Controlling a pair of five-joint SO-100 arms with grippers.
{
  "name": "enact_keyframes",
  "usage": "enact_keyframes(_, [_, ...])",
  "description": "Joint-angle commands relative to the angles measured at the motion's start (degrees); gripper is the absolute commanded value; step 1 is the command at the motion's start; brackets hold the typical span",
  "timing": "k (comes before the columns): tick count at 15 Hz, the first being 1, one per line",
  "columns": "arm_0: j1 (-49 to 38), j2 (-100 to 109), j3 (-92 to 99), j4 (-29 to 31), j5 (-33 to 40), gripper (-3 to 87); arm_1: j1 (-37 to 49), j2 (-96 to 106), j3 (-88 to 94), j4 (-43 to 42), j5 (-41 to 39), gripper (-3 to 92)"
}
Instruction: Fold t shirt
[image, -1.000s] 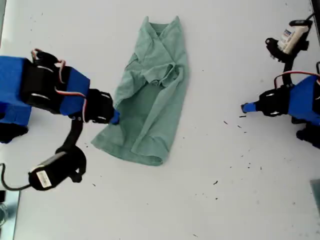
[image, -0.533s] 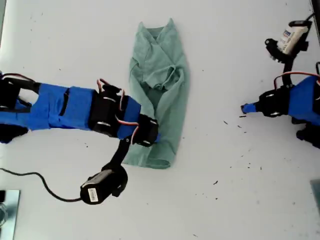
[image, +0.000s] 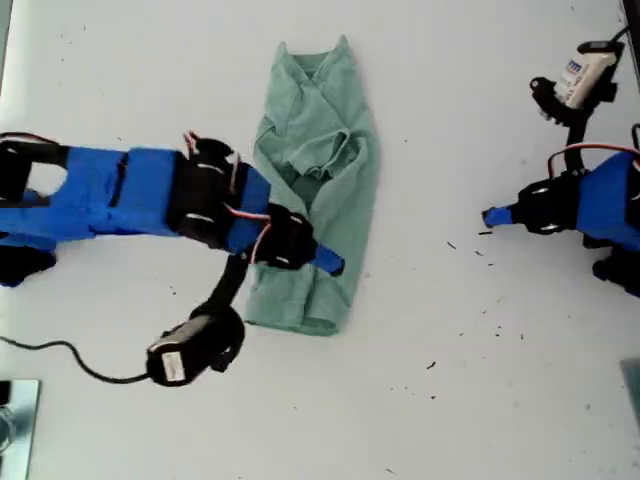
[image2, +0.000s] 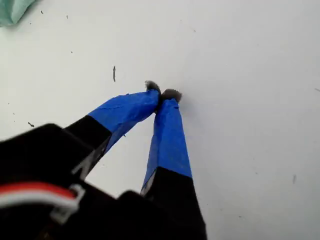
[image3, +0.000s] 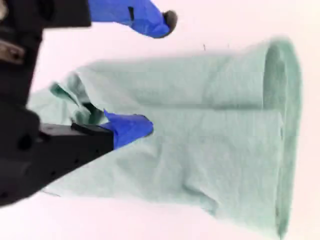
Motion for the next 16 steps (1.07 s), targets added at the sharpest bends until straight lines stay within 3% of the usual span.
enact_keyframes(1, [-0.44,22.94,8.35,1.32,0.26,19.8,0.00,0.79,2.46,0.09,0.53,1.7])
enact_keyframes(3, [-2.72,37.44,29.97,-2.02,-0.44,19.1,-0.18,0.79,2.46,0.09,0.79,1.7])
enact_keyframes(4, [-3.69,47.90,46.85,-9.93,-0.97,9.7,-0.26,0.88,2.46,0.09,0.97,1.7])
enact_keyframes(6, [-5.63,70.05,79.28,-25.05,-3.08,4.9,-0.44,0.79,2.46,0.09,0.97,1.7])
enact_keyframes(8, [-5.54,93.08,104.85,-32.87,-5.19,-0.2,-0.44,0.70,2.46,0.09,1.14,1.7])
enact_keyframes(10, [-3.69,111.97,120.67,-31.99,-9.23,-0.2,-0.09,0.62,2.46,0.09,1.14,1.7])
enact_keyframes(13, [-3.16,126.91,129.81,-28.83,-11.07,-0.2,-0.35,0.53,2.37,0.18,2.20,1.7])
enact_keyframes(15, [-3.52,121.46,121.73,-28.74,-11.78,-0.2,-4.57,-5.10,-2.81,-2.55,5.89,1.8])
enact_keyframes(16, [-1.93,109.07,111.71,-27.77,-13.27,-0.2,-7.65,-19.42,-13.80,-4.83,7.73,1.7])
